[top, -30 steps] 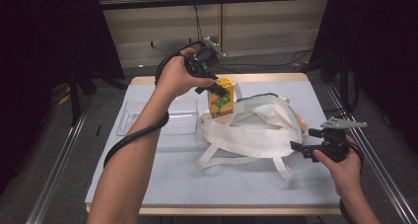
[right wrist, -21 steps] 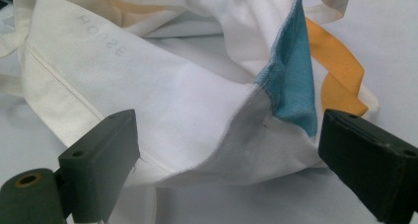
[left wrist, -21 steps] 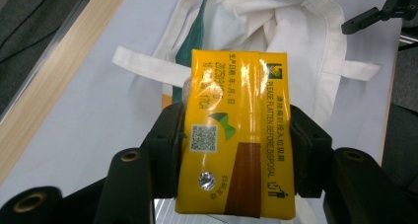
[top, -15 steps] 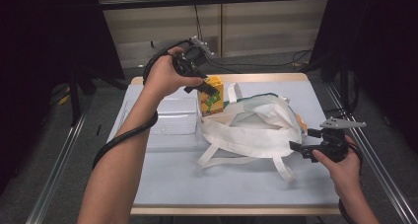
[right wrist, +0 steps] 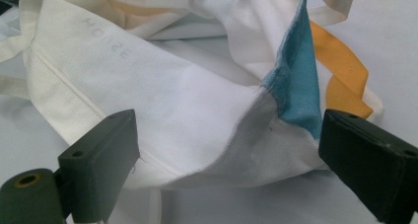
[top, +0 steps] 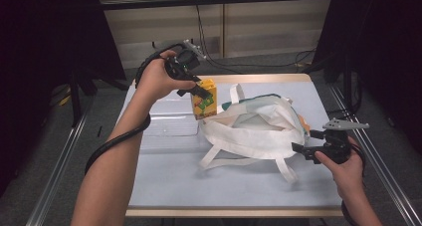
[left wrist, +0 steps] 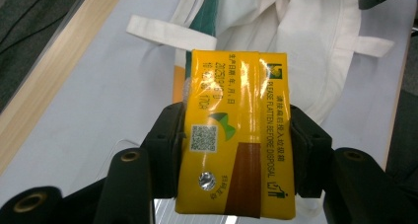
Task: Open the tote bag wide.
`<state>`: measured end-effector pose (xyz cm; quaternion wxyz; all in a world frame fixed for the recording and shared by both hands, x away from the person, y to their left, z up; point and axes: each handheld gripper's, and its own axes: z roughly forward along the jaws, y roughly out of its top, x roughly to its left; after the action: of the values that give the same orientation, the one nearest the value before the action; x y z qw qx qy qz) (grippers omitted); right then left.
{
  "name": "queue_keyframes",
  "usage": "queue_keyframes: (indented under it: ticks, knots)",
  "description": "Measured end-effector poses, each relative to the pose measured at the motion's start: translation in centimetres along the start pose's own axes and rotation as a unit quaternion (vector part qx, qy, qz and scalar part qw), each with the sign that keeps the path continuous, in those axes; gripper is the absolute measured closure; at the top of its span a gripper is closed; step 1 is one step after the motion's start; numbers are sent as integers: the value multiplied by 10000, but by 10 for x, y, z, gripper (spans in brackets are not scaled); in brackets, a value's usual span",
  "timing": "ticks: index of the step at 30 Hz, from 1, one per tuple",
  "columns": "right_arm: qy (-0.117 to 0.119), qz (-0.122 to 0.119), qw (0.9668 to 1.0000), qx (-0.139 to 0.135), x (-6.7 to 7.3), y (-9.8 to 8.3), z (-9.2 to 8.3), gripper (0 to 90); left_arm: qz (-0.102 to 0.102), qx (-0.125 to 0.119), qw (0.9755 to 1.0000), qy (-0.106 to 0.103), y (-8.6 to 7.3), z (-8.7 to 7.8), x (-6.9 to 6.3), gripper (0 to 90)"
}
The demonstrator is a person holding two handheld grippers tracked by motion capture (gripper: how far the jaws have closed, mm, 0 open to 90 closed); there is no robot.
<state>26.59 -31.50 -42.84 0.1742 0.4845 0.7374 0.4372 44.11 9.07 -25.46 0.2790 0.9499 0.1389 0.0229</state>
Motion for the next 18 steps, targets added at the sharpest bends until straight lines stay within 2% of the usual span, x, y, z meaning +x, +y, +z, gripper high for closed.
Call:
queue_keyframes:
  ticks: [1,2,6,7,8,9,12,13,14,15,16,17,18]
  knots:
    - [6,8,10000,2,0,0,0,80,-107,-69,9999,-16,-2,0,-1,490]
    - [3,6,10000,3,0,0,0,81,-18,18,10000,-27,-3,-1,1,490]
    - [18,18,10000,13,2,0,0,80,-92,-3,10000,-25,-11,1,3,490]
    - [26,6,10000,8,2,0,1,80,-14,71,10000,-5,-12,0,4,490]
    - [30,3,10000,18,2,0,1,81,-21,65,10000,-28,-13,1,5,490]
    - [27,-1,10000,15,2,0,1,81,-166,2,9999,-37,-15,2,4,490]
    - [30,-6,10000,8,2,0,1,80,-80,88,9999,-42,-20,0,8,490]
    - [31,-3,10000,9,2,0,1,80,-235,-30,9997,-34,-23,1,7,490]
    - [34,1,10000,14,2,0,1,80,-93,45,9999,-47,-24,0,9,490]
    - [34,2,10000,14,2,0,1,80,-199,-17,9998,-57,-26,0,9,490]
    - [37,3,10000,14,2,0,1,81,-144,12,9999,-75,-28,-1,11,490]
    - [42,1,10000,11,2,0,1,80,-228,-34,9997,-60,-30,-1,10,490]
    - [42,8,10000,20,3,0,1,80,-172,-9,9998,-77,-32,-1,12,491]
